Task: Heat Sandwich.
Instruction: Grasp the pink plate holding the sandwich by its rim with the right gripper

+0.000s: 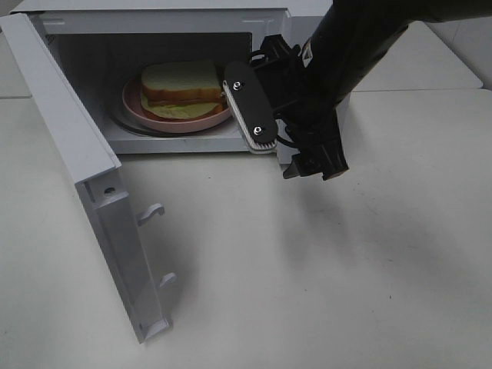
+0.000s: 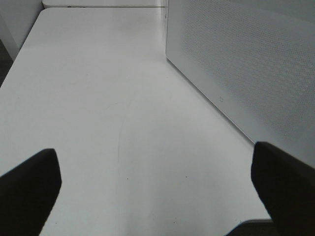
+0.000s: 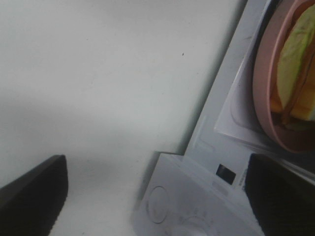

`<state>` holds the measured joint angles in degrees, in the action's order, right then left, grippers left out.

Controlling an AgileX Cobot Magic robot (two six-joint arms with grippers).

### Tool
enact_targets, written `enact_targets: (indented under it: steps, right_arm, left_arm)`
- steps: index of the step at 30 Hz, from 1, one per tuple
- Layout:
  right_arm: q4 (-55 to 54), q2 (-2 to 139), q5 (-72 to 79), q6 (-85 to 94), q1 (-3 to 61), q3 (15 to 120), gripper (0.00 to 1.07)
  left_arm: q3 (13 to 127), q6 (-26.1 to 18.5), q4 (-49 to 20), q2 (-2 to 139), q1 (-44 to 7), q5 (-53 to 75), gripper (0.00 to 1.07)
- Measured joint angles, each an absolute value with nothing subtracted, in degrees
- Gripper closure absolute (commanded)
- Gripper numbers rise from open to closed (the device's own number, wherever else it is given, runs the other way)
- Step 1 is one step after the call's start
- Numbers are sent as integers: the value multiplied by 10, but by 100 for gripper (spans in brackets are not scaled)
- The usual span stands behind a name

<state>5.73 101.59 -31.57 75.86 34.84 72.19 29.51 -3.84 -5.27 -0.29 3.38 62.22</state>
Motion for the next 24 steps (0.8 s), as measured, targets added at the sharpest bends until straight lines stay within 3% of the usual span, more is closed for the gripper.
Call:
enact_targets:
  steps: [24]
  right_arm:
    - [57, 1170, -280, 764, 362, 896, 22]
  left_arm:
    - [295, -38, -53, -3, 34, 622, 9]
